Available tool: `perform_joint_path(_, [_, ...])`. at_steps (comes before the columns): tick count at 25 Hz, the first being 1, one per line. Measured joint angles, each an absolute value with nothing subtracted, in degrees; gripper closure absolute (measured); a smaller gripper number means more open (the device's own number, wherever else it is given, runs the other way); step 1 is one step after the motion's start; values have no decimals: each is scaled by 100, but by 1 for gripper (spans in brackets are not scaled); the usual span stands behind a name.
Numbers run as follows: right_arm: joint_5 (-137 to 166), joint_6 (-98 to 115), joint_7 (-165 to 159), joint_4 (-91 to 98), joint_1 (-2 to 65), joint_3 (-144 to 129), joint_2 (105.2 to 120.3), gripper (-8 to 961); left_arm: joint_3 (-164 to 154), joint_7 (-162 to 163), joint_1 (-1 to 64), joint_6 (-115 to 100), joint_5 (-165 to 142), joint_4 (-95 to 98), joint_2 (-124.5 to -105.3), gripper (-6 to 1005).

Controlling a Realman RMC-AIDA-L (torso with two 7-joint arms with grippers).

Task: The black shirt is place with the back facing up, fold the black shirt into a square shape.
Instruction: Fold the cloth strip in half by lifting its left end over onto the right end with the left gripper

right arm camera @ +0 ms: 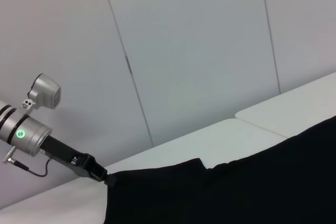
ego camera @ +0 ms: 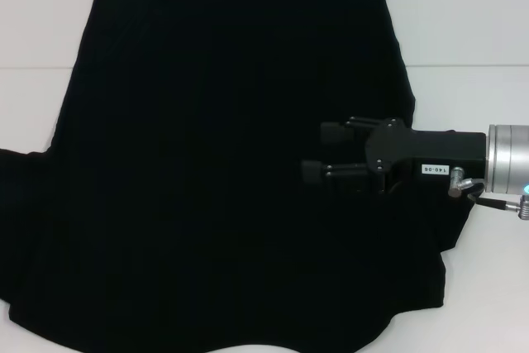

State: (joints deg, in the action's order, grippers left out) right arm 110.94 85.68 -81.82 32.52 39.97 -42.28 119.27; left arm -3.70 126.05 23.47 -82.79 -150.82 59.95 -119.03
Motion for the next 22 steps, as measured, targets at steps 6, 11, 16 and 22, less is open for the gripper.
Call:
perform_joint_path(6, [11091, 8529, -8182, 3252, 4039, -4228, 11938, 58, -233, 12561, 2357, -8318, -15081, 6028, -11868, 1000])
perform_joint_path(11, [11092, 8523, -8182, 3252, 4051, -4228, 11944, 58, -256, 12535, 2392, -8332, -15041, 6021, -11859, 1001])
perform_joint_path(16, [11064, 8516, -8182, 3252, 4016, -4227, 11944, 58, -286, 12473, 2411, -8455, -14673, 5956, -11840, 1001])
perform_joint_path(22, [11022, 8553, -8182, 3252, 3880, -4227, 11936, 59, -312, 12147, 2696, -8870, -13990, 5532, -11743, 1000])
